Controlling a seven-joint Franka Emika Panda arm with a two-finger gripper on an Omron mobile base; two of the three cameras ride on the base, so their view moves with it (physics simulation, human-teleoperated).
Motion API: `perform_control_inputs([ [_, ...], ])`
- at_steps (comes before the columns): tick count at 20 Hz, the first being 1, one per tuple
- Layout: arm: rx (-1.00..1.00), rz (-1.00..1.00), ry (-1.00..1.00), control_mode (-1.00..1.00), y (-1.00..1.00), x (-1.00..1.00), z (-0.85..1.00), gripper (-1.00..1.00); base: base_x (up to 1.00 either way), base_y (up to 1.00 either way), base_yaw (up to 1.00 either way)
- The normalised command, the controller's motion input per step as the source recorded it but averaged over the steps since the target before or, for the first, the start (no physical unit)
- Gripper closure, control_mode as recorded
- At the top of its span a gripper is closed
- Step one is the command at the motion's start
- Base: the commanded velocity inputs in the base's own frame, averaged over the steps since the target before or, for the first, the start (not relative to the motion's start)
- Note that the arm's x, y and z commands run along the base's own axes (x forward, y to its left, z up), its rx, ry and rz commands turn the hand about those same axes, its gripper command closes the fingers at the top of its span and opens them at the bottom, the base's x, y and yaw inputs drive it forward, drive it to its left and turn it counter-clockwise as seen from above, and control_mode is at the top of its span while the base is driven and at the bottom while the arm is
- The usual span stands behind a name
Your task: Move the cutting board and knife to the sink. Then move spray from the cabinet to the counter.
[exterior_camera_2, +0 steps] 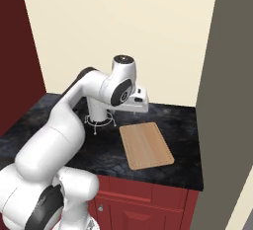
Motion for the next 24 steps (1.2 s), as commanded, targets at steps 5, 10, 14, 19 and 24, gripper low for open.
perform_control_inputs([
  [5,0.00,0.00,-0.04,-1.00,-0.14,0.11,-0.33,-1.00,0.00,0.00,0.00],
  [10,0.00,0.00,-0.02,-1.00,-0.10,0.36,-0.40,-1.00,0.00,0.00,0.00],
  [14,0.01,0.00,-0.03,-1.00,0.00,0.40,-0.30,-1.00,0.00,0.00,0.00],
  [19,0.03,0.00,0.00,-1.00,0.00,0.39,-0.08,-1.00,0.00,0.00,0.00],
  [24,0.03,0.00,0.00,-1.00,0.00,0.42,-0.01,-1.00,0.00,0.00,0.00],
])
